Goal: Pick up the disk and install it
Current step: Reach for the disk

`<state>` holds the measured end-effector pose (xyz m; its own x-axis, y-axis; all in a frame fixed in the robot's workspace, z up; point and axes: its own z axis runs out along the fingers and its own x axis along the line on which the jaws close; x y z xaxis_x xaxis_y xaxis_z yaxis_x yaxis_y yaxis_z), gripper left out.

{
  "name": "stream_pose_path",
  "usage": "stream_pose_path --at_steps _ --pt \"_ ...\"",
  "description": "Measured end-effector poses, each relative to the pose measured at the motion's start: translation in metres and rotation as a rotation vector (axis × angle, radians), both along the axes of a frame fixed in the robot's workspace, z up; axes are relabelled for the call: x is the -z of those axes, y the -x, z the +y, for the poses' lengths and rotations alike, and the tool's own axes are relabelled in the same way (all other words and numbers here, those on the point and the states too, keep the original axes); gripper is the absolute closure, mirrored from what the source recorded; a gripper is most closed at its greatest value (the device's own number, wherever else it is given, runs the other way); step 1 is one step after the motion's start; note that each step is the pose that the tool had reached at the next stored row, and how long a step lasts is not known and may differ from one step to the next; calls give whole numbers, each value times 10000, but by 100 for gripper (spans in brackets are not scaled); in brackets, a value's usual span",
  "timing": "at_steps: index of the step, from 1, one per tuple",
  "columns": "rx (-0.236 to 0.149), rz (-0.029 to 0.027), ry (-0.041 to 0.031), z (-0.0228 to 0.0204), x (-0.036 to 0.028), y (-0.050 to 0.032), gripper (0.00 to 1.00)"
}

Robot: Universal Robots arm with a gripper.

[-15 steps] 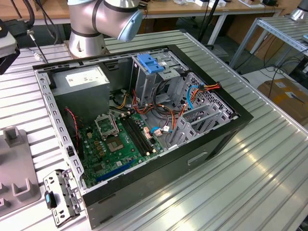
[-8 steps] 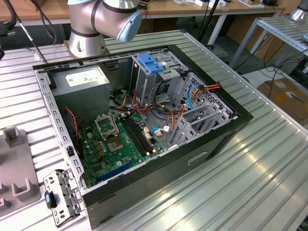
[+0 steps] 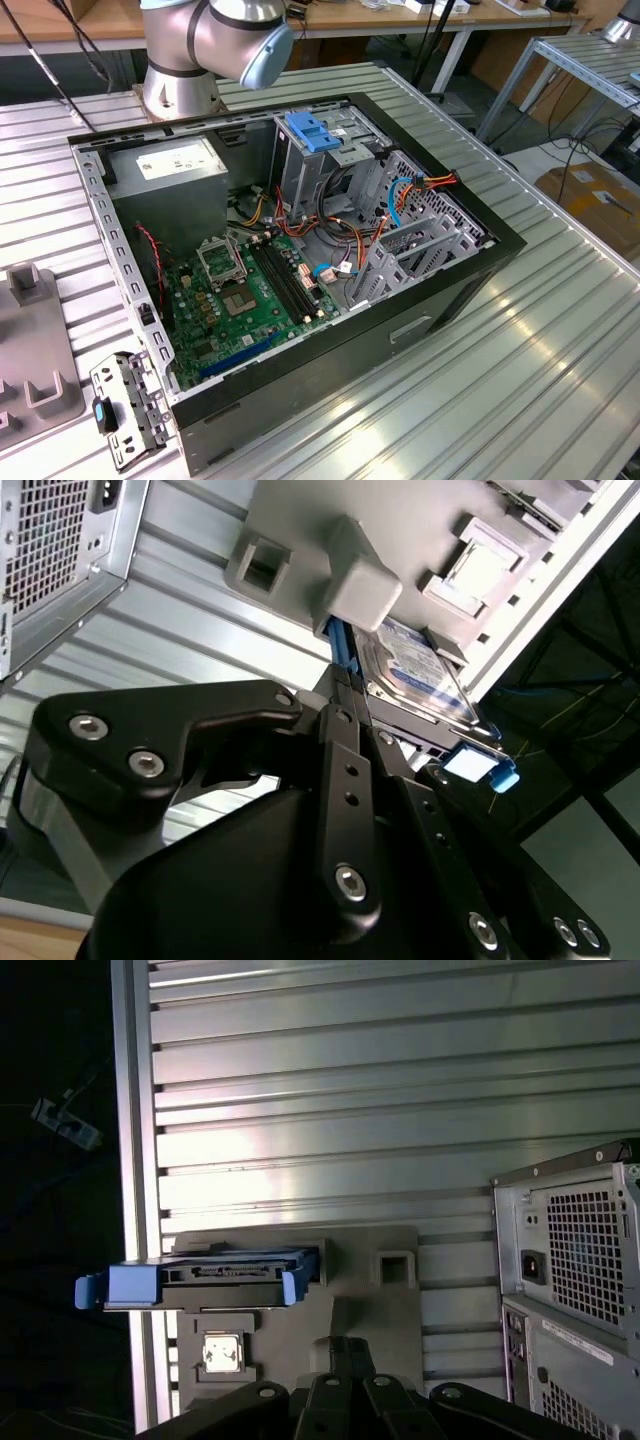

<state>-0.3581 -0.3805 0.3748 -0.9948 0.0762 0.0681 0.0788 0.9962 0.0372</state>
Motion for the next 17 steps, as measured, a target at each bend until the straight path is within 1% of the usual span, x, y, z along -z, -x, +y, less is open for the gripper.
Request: stream_pose_path --at_steps 4,5,6,9,10,12,14,17 --pt "-1 -17 0 23 16 158 89" --pt "0 -20 1 46 22 217 89" --pt "0 -20 0 63 26 242 89" --pt "-1 -18 2 132 35 302 89" --pt "1 -19 1 171 40 323 89" --pt "-1 -20 1 230 45 344 89" --pt "0 -22 0 261 48 355 89" --pt "-1 -20 2 261 47 359 89"
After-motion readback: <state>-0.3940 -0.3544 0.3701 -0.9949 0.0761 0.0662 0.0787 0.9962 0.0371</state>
